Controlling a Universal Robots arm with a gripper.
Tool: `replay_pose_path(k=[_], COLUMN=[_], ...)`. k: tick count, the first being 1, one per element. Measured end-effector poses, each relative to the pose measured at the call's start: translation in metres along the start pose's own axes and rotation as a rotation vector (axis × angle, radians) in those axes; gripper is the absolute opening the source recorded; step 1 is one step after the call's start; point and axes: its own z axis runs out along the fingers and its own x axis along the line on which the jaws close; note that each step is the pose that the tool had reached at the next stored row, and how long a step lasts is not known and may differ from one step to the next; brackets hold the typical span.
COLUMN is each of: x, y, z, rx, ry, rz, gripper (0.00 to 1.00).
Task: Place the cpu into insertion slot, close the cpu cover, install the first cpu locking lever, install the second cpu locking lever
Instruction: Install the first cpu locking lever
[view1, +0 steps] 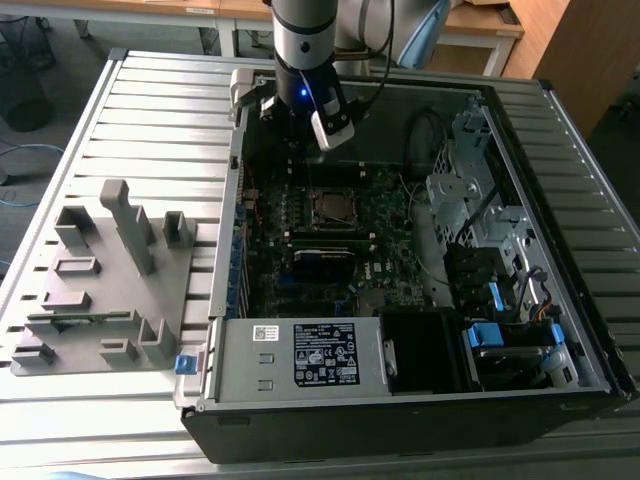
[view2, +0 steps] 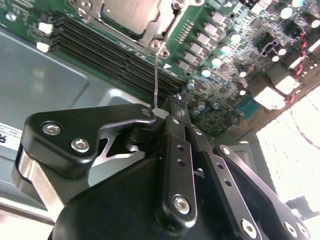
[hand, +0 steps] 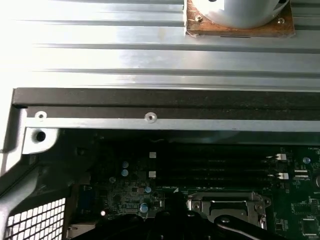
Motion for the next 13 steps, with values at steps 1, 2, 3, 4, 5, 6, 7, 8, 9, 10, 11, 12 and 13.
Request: replay_pose_path(k=[1, 2, 3, 4, 5, 6, 7, 8, 9, 10, 11, 12, 13], x=[-0.0019, -0.0037, -0.0055, -0.0074, -0.0092, -0.0109, -0.0124, -0.0139, -0.0153, -0.0165, -0.0176, -0.0188, -0.0199], y=[0.0, 0.0, 0.0, 0.0, 0.0, 0.0, 0.0, 0.0, 0.0, 0.0, 0.0, 0.0, 0.0], z=[0.0, 0.0001, 0.0001, 0.0002, 0.0002, 0.0003, 0.0003, 0.0003, 0.0004, 0.0004, 0.0004, 0.0004, 0.0005], rx=[-0.0002, -0.0004, -0.0008, -0.001, -0.0011, -0.0012, -0.0013, -0.0013, -0.0013, -0.0012, -0.0012, -0.0013, -0.0013], ry=[0.0, 0.0, 0.0, 0.0, 0.0, 0.0, 0.0, 0.0, 0.0001, 0.0001, 0.0001, 0.0001, 0.0], rz=[0.0, 0.0, 0.0, 0.0, 0.0, 0.0, 0.0, 0.0, 0.0, 0.0, 0.0, 0.0, 0.0], gripper=[0.11, 0.11, 0.11, 0.11, 0.11, 0.11, 0.11, 0.11, 0.11, 0.11, 0.11, 0.11, 0.11])
